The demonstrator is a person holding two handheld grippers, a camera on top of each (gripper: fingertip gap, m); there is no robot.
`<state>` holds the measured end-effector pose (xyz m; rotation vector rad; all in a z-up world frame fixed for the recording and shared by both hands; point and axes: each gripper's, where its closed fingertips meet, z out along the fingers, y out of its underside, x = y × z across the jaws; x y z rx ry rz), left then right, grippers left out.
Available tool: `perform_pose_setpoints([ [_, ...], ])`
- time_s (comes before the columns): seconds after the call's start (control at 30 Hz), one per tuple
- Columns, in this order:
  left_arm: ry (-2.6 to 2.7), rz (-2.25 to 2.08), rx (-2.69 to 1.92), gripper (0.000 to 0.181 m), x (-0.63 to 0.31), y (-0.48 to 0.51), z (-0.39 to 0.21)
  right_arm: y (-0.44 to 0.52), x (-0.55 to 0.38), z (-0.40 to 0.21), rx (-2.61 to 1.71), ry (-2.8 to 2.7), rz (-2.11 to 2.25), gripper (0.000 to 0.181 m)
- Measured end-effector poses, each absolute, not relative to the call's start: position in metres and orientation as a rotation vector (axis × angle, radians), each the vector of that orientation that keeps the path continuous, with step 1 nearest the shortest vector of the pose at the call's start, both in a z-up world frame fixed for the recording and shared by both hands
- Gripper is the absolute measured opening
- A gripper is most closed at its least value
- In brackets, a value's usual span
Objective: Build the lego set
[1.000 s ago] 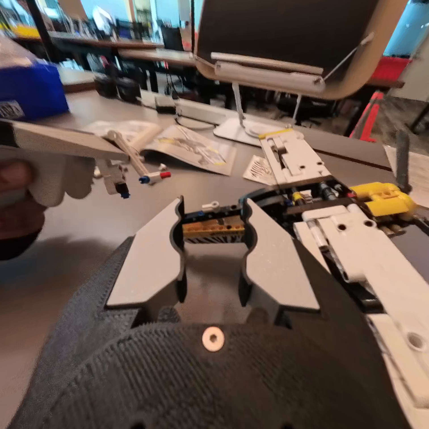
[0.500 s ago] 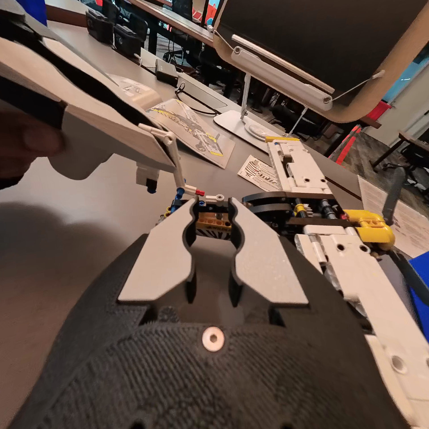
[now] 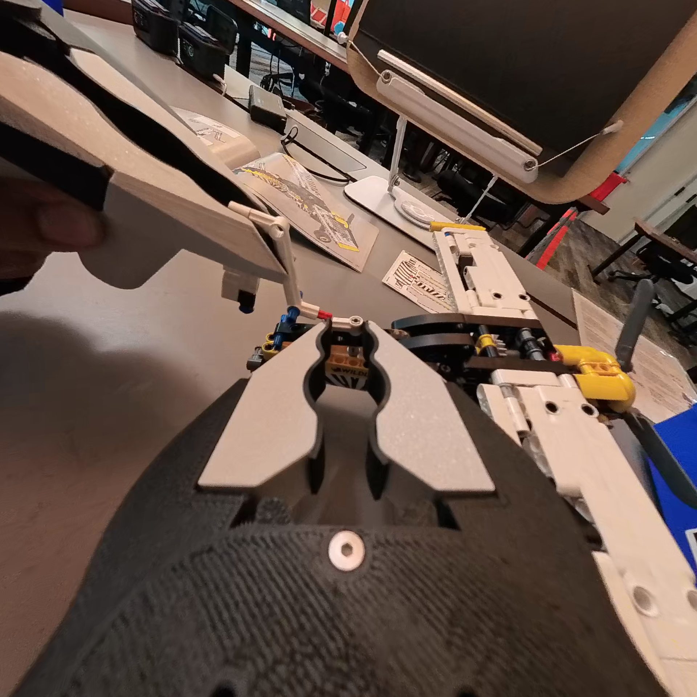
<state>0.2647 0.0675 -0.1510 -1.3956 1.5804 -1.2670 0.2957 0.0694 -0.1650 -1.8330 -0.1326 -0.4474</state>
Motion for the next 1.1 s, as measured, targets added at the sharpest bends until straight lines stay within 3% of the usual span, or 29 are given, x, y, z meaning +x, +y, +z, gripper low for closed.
perform_pose_setpoints([
  [1.1,1.559,-1.317,-1.293,0.006,0.2678,0.0651,-0.1549,0.0657,0.2896,-0.1656,-1.85,-0.131,-0.199,0.025],
])
